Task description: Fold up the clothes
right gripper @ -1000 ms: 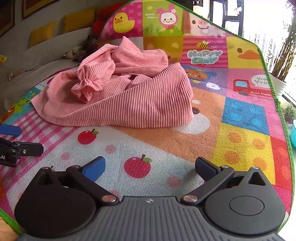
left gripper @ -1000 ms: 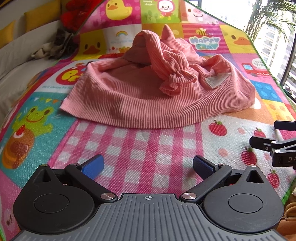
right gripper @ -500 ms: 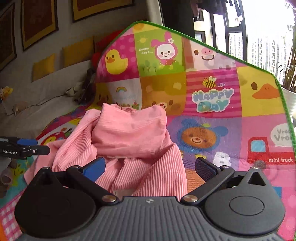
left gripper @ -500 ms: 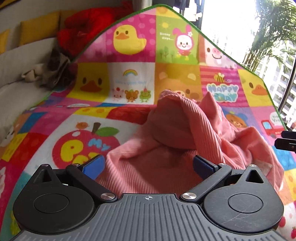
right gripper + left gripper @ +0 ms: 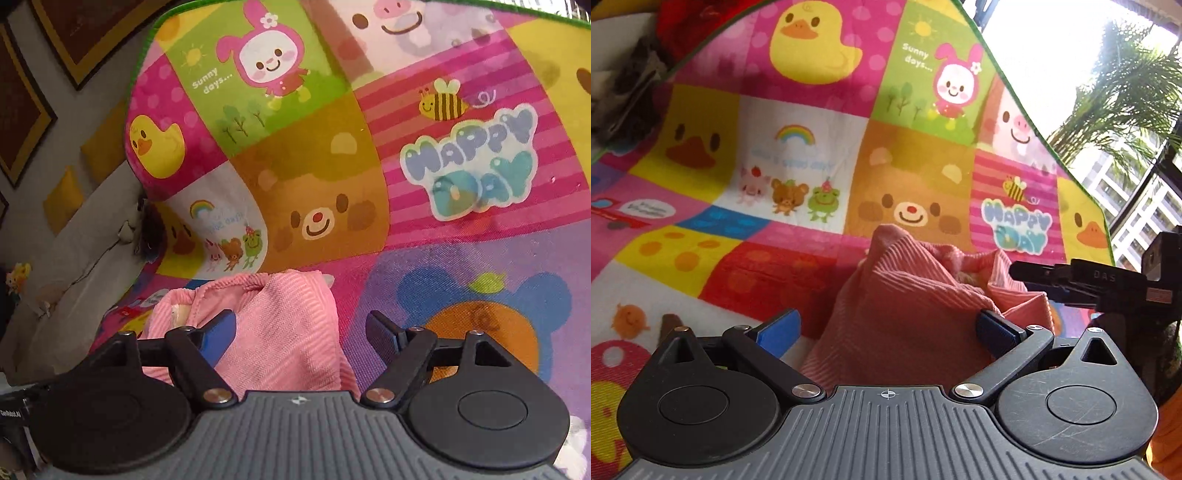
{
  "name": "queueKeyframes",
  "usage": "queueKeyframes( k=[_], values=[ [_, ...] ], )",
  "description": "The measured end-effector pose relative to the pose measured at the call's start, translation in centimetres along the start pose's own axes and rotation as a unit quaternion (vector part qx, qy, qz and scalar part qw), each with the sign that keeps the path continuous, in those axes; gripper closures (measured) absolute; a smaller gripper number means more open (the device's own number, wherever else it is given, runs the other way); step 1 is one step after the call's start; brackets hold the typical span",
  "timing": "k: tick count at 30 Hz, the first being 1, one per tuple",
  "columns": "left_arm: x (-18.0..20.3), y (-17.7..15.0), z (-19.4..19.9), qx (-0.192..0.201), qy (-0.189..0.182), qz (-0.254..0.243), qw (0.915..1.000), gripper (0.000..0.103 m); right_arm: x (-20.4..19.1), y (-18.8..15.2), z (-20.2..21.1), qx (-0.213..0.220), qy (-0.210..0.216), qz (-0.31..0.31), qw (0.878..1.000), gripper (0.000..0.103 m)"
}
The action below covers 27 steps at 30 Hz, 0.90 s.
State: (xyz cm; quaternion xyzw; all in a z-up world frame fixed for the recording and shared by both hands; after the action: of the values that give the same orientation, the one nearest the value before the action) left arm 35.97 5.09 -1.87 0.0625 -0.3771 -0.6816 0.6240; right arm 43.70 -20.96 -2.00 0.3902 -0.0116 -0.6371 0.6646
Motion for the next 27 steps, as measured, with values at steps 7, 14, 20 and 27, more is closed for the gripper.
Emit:
queueKeyframes(
  k=[7,14,20,27],
  values=[
    [0.8,-2.4,-1.5,-0.046,0.002,-0.004,0.9989,0.025,-3.5,-3.2,-2.3,-0.061,0.021,0.09,0.994,0.057],
    [3.8,-8.7,2.5,-0.093,-0.037,-0.02,0.9948,0.03,-5.6,-9.6,1.4,-0.111,0.053,0.156,0.98,0.06],
    [7.5,-16.4,7.1,-0.122,-0.074,-0.029,0.9894,0.024,-6.8,-16.7,7.0,-0.127,0.058,0.211,0.967,0.06],
    [7.9,-16.1,12.6,-0.037,0.037,-0.069,0.9963,0.009,-8.3,-18.6,18.5,0.002,0.014,0.258,0.966,0.049]
  ],
)
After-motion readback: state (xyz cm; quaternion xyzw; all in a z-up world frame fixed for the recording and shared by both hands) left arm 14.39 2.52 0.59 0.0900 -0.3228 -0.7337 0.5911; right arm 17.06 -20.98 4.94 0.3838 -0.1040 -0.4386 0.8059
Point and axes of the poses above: each gripper's, at about its wrist camera, not at the fingertips, and z roughly against the way its jaws point, x to its right, y to its top, the point moved 7 cm from there along -z, roughly the way its jaws point, and after that the axes turned 9 degrees about -x, right-handed, at the moved point
